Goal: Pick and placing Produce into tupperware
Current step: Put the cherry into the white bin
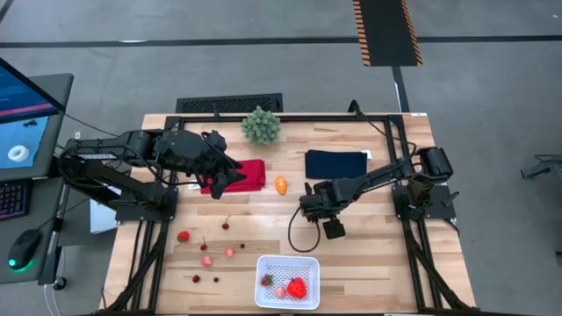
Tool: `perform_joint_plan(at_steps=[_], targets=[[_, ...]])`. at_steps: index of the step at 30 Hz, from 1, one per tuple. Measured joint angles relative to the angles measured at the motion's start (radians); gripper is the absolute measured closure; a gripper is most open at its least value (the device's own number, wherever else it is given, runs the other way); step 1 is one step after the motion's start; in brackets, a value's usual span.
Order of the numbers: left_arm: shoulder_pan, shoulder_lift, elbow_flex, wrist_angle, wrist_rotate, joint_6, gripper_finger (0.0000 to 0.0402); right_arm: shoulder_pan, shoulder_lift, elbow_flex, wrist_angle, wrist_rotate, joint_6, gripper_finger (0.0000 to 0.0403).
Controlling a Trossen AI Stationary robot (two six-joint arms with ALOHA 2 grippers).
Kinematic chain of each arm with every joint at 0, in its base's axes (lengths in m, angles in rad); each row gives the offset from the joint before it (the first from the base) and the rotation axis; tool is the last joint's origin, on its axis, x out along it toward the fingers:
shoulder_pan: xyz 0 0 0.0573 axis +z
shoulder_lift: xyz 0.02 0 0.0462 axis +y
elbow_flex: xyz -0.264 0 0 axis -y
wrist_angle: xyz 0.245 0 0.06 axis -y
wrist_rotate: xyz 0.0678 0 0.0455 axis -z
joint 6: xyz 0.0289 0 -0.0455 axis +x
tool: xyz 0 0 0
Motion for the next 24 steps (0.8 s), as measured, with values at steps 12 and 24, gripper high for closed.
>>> perform_joint_plan(at_steps=[12, 24], targets=[[0.000, 0.000, 0.000, 0.000, 0.000, -0.020, 0.0212, -0.015, 0.000, -0.002, 0.060, -0.026, -0.053, 0.0176], [0.000, 0.000, 0.000, 0.000, -0.017, -0.021, 0.0212, -0.016, 0.001, -0.075, 0.106, -0.032, -0.038, 0.0193]])
